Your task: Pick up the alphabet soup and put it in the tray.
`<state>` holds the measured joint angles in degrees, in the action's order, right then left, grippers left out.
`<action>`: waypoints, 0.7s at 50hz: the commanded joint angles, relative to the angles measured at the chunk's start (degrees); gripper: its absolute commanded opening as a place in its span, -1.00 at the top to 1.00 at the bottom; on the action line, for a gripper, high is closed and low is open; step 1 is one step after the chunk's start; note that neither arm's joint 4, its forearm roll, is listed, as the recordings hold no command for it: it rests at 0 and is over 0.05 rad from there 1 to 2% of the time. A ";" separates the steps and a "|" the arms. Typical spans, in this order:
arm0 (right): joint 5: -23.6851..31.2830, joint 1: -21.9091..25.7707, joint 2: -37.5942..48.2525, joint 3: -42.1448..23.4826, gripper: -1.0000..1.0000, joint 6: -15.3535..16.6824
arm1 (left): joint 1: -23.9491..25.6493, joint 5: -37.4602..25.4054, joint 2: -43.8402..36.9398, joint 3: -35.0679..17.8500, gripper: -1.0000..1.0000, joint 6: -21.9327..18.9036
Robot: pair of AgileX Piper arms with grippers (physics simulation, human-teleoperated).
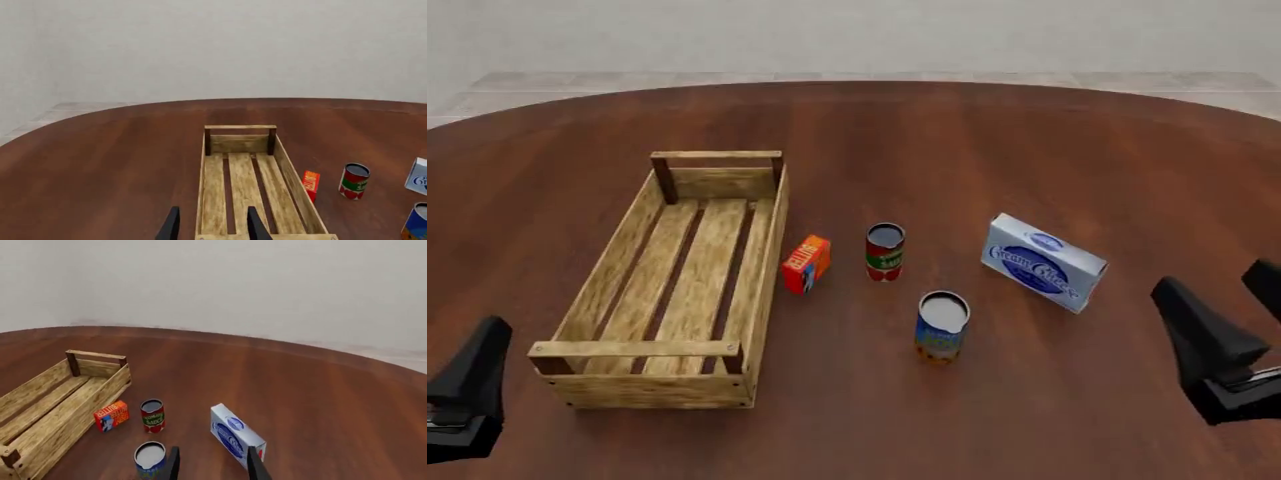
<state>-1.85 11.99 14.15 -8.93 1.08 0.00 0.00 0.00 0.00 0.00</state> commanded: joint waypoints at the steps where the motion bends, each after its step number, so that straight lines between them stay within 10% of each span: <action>1: 1.48 5.53 6.83 -5.29 -1.00 2.05 | 0.00 0.00 0.00 0.00 -1.00 0.00; 35: 15.70 17.97 29.00 -25.50 -1.00 10.51 | 0.00 0.00 0.00 0.00 -1.00 0.00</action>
<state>9.57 26.88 37.71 -29.30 9.77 0.00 0.00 0.00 0.00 0.00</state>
